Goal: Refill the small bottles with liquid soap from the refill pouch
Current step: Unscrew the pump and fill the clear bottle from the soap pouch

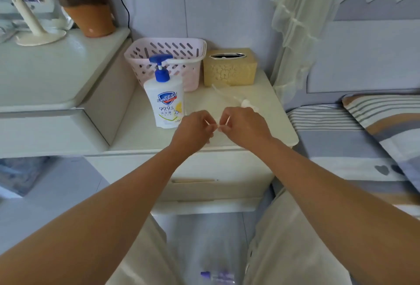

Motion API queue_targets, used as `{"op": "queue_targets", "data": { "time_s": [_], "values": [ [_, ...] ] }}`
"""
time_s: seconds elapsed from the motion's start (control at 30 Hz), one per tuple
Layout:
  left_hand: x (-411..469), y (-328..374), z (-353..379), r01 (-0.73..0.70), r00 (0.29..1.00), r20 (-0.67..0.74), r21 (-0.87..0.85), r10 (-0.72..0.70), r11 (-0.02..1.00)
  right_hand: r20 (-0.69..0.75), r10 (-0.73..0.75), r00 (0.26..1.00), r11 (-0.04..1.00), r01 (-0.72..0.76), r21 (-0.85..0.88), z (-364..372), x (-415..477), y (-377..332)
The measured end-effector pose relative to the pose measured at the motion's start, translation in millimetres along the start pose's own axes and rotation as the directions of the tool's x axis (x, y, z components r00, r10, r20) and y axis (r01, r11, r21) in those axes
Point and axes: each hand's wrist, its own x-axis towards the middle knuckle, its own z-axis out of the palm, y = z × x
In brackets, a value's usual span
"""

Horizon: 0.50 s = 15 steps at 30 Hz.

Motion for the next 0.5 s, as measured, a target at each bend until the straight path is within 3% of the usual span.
{"op": "queue_targets", "data": {
  "time_s": [0.13, 0.2, 0.37, 0.5],
  "values": [
    [-30, -13, 10, 0.015, 0.985, 0.171, -0.021, -0.012, 1.0, 0.249, 0.086, 0.965, 0.993, -0.105, 0.061, 19, -36, 12],
    [-44, -28, 20, 0.075, 0.958, 0.278, -0.012, -0.069, 0.997, 0.416, 0.113, 0.902, 0.987, -0.151, 0.061, 39, -50, 22],
    [-68, -75, 53, 0.197, 0.856, 0.467, 0.102, -0.222, 0.975, 0.667, 0.143, 0.731, 0.982, -0.188, -0.004, 86, -77, 37],
    [-80, -109, 73, 0.264, 0.78, 0.546, 0.152, -0.304, 0.952, 0.771, 0.131, 0.623, 0.984, -0.175, -0.026, 120, -90, 42]
  ]
}}
